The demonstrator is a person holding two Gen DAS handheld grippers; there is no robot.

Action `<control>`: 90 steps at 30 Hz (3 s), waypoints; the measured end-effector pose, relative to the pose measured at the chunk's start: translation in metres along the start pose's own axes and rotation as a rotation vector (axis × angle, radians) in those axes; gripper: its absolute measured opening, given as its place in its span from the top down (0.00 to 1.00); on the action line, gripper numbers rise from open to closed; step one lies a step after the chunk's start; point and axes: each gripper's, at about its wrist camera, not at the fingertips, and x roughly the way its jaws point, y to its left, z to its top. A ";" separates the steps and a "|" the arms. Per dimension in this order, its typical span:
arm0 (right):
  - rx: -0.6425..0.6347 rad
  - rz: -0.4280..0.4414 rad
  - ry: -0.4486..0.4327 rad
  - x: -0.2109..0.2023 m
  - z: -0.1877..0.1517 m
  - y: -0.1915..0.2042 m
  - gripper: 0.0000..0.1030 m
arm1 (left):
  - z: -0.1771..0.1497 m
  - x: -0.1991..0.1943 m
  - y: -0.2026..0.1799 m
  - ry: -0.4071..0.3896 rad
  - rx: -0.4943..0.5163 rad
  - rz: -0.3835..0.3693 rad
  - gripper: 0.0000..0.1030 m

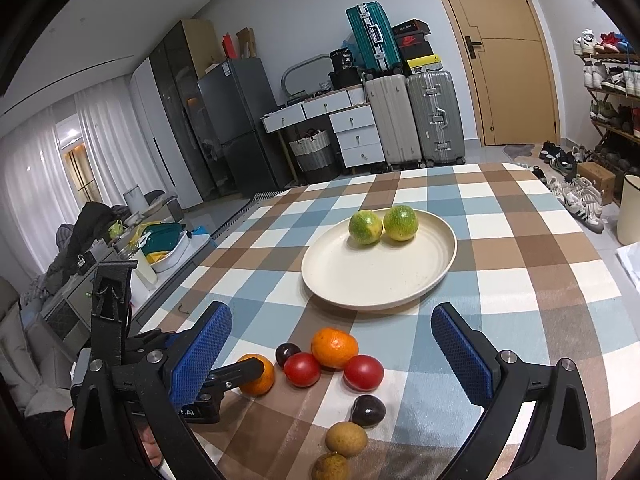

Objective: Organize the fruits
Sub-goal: 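Grasp the orange with the left tool while the right tool grasps a small orange, then grasp a brown kiwi with the right tool while the left tool holds the orange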

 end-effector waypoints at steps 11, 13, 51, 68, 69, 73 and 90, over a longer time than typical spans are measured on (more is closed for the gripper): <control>0.007 -0.001 0.007 -0.001 -0.002 -0.001 0.01 | -0.005 0.005 -0.008 0.039 0.037 -0.082 0.47; 0.009 -0.001 0.008 -0.001 -0.003 -0.002 0.01 | -0.006 0.004 -0.010 0.045 0.043 -0.138 0.64; -0.021 -0.011 0.183 -0.007 -0.052 0.001 0.01 | -0.009 -0.048 0.013 -0.031 0.003 -0.141 0.64; -0.020 0.035 0.277 0.000 -0.085 0.001 0.28 | -0.010 -0.051 0.013 -0.030 0.001 -0.143 0.64; -0.023 0.037 0.280 0.001 -0.086 0.002 0.30 | -0.010 -0.051 0.013 -0.030 0.000 -0.143 0.64; -0.022 0.049 0.300 0.003 -0.090 0.002 0.46 | -0.010 -0.050 0.012 -0.031 0.002 -0.143 0.64; -0.020 0.072 0.183 -0.018 -0.070 0.003 0.76 | -0.001 -0.058 0.001 -0.025 -0.005 -0.203 0.64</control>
